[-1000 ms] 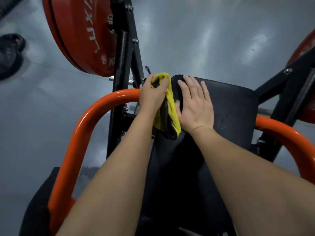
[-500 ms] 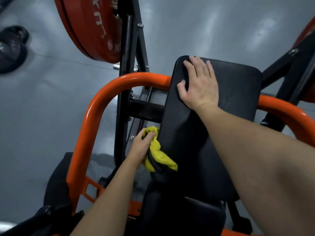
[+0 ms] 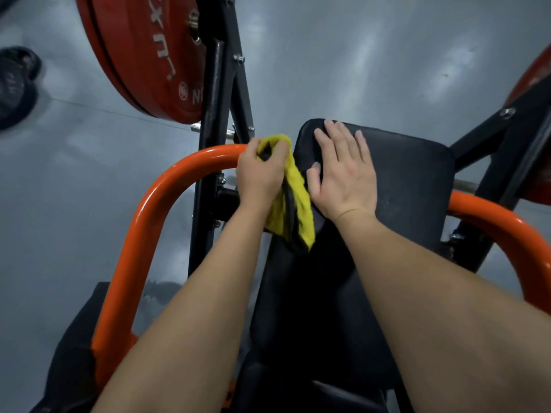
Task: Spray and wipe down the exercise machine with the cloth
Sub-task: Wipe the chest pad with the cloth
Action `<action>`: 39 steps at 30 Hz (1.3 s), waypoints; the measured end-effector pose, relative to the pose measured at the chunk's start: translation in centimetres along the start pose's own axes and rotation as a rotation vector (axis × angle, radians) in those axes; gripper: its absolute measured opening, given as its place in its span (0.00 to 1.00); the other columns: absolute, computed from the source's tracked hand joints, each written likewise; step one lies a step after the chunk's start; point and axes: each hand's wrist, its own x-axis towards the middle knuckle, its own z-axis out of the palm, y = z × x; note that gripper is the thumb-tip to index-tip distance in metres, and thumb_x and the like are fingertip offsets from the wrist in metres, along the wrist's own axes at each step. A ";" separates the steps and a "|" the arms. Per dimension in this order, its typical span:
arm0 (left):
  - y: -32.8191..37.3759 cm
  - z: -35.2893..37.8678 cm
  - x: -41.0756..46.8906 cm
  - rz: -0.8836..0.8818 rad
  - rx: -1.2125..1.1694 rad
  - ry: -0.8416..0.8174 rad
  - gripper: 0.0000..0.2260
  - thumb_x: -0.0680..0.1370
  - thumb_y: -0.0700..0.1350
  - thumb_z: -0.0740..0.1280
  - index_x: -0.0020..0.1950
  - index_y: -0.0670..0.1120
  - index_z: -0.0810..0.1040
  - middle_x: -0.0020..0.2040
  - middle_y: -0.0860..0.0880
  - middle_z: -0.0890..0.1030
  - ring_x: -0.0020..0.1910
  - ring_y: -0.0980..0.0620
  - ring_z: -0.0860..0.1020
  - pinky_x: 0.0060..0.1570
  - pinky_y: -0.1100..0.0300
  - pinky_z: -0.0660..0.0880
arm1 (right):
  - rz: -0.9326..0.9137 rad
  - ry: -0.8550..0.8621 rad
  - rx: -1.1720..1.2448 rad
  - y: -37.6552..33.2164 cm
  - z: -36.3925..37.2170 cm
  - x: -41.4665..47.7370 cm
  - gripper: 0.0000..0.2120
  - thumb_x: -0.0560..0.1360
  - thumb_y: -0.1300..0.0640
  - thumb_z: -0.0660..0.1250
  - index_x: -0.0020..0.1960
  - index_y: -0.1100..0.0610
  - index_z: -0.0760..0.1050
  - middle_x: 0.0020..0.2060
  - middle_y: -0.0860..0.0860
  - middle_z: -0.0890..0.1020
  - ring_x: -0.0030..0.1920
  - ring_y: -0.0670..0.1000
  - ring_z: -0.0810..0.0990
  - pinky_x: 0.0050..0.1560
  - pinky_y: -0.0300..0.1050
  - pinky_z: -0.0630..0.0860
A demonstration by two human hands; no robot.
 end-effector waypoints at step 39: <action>-8.8 -6.4 -6.5 -0.159 0.129 -0.330 0.06 0.76 0.46 0.64 0.44 0.45 0.77 0.36 0.52 0.77 0.37 0.54 0.75 0.40 0.56 0.71 | 0.015 0.019 -0.028 -0.2 -0.1 0.0 0.27 0.77 0.51 0.60 0.74 0.59 0.71 0.76 0.55 0.70 0.77 0.56 0.67 0.79 0.57 0.58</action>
